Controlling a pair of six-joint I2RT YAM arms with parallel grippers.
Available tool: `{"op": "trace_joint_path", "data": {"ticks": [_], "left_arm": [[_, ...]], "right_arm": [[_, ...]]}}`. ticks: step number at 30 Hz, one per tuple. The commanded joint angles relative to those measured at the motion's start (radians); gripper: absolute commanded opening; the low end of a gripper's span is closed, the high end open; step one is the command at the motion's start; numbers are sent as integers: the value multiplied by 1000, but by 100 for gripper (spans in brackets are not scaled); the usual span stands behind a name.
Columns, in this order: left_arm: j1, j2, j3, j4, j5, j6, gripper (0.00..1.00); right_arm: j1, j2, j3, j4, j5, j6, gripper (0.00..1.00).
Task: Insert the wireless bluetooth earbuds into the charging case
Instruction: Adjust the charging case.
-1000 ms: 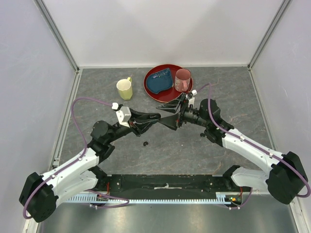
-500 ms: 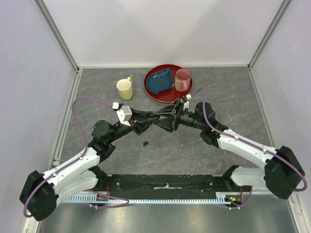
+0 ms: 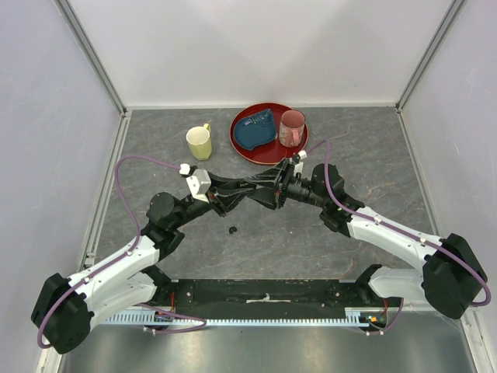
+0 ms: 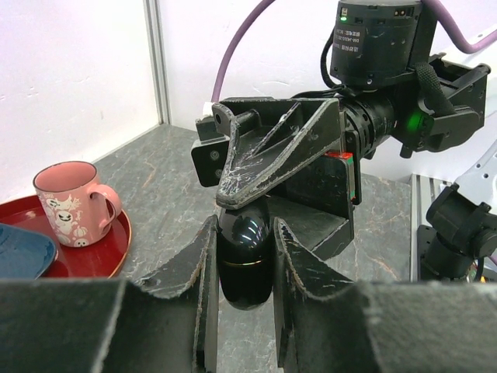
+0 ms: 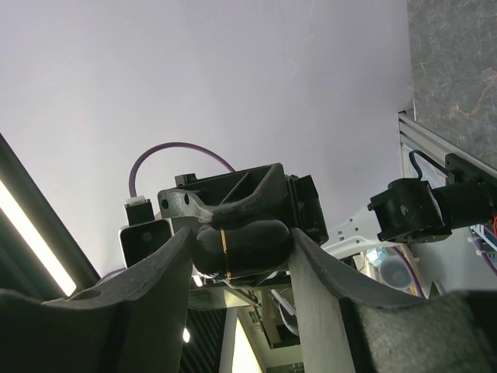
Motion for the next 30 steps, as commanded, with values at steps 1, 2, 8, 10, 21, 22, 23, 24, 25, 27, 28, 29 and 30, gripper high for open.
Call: {"op": "trace_joint_path", "data": {"ticks": [1,2,8,10,21,22,23,24,25,27,28,29,30], "left_arm": [[-6,-7,47,58,47,16,2],[-6,-7,47,56,44,15,2],[-6,4,61,30,47,18,2],[-6,10,73,7,33,-11,15],[-5,32,47,89,30,-88,48],[-6,32,43,96,30,-90,49],[-5,30,40,105,30,-90,49],[-6,32,38,105,29,-93,49],[-5,32,38,101,30,-93,49],[-6,33,34,101,24,-94,49],[-6,33,32,101,26,-96,49],[-6,35,31,90,24,-96,49],[-6,33,31,84,21,-93,49]], "right_arm": [[3,-20,0,48,20,13,55],[3,-21,3,50,18,10,54],[3,-37,0,50,25,10,38],[3,-41,-1,54,26,5,31],[3,-63,-4,56,49,-16,22],[3,-63,-7,61,49,-15,22],[3,-64,-12,76,51,-10,22],[3,-64,-18,97,55,-6,22],[3,-66,-23,102,57,5,22],[3,-66,-23,107,58,5,22],[3,-67,-27,114,61,5,22],[3,-69,-31,122,64,8,22],[3,-69,-31,125,64,8,22]]}}
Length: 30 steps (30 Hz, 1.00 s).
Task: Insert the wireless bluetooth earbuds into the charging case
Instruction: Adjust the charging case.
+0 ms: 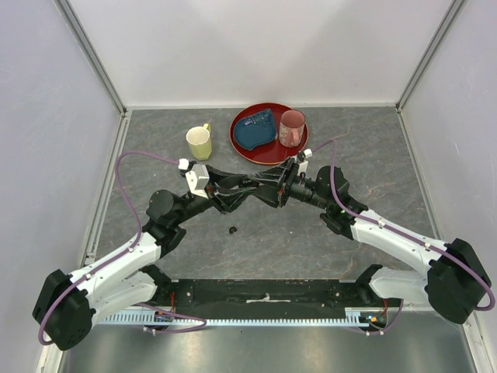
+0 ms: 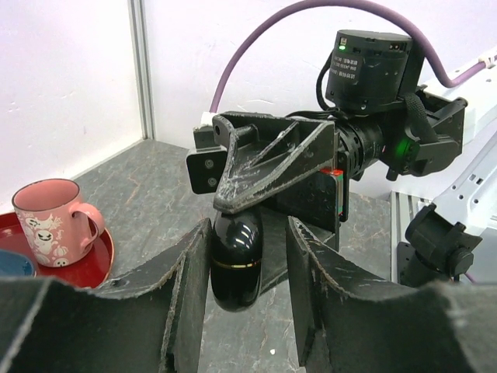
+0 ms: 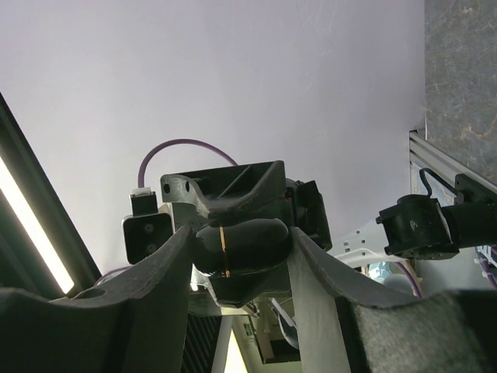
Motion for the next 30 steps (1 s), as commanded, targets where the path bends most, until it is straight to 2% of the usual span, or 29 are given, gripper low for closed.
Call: {"op": "trace_joint_path", "data": {"ticks": [1,6,20,30], "left_arm": [[-6,1,-8,29,-4,-21,49],[-6,1,-8,-8,-21,-5,49],[-6,46,-1,29,-24,-13,44],[-8,49,-4,60,-51,-11,31]], "right_arm": [[3,-30,-9,94,20,26,22],[3,-30,-4,103,14,25,22],[3,-30,-10,103,14,28,22],[3,-28,-18,112,13,39,22]]}}
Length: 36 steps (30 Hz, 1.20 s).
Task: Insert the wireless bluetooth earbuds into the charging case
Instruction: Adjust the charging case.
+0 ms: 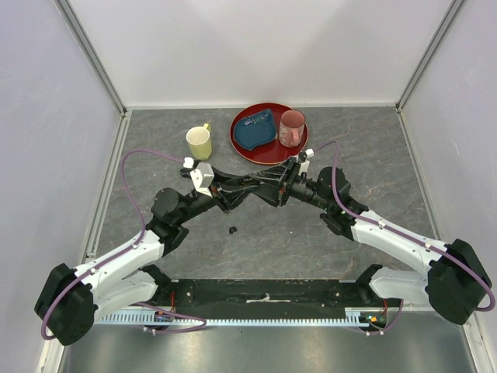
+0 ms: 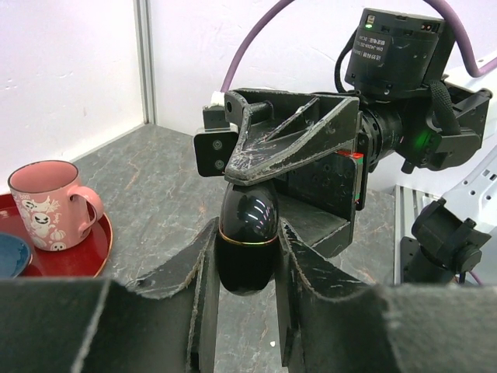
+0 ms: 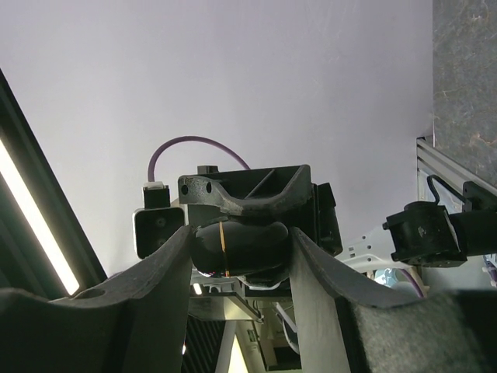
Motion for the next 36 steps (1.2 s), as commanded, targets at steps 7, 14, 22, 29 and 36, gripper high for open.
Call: {"op": "trace_joint_path", "data": {"ticks": [7,14,22,29,36], "left_arm": [[-5,7,-16,81,-48,-7,11],[-8,-3,-45,124,-71,-21,2],[-9,3,-51,138,-71,-35,35],[-14,8,-46,150,-79,-38,36],[-22,11,-52,167,-99,-39,38]], "right_arm": [[3,-18,-15,95,-5,44,23],[2,-26,-29,106,1,45,27],[3,-24,-33,132,-2,76,25],[3,-21,-56,182,-8,125,25],[3,-24,-55,184,-10,136,25]]}}
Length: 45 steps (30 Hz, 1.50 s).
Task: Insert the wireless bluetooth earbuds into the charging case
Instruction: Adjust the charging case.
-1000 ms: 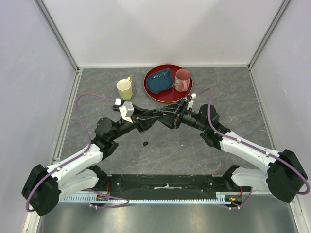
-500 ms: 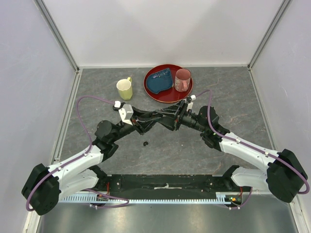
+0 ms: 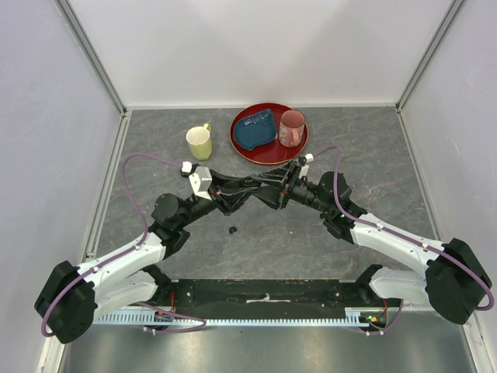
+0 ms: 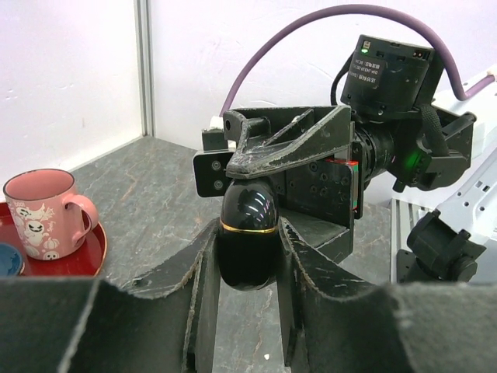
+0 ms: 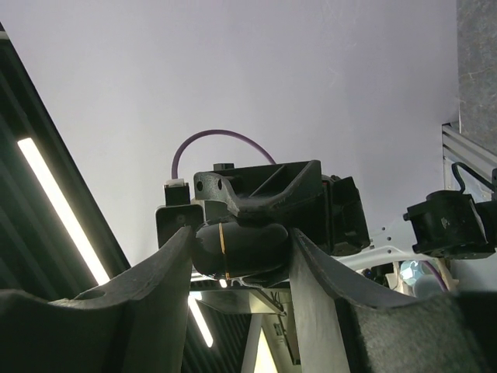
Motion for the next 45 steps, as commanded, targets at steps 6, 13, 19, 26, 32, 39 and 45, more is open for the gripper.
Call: {"op": "trace_joint_path", "data": {"ticks": [6,13,19,26,32,39,45], "left_arm": [[-8,10,-7,72,-58,-9,10],[-9,11,-4,72,-60,-4,16],[-8,22,1,74,-54,-12,33],[-9,39,10,87,-47,-16,38],[-12,51,12,101,-46,-21,32],[-20,53,9,103,-50,-18,2],[-26,42,-31,179,-96,-16,2]], "right_arm": [[4,-24,-3,98,-7,49,26],[6,-29,18,7,-16,-6,26],[7,-24,21,16,-18,-3,26],[11,-21,23,23,-18,0,26],[14,-18,20,26,-18,2,26],[17,-17,21,24,-21,0,28],[15,-32,10,-16,-9,-56,66]]}}
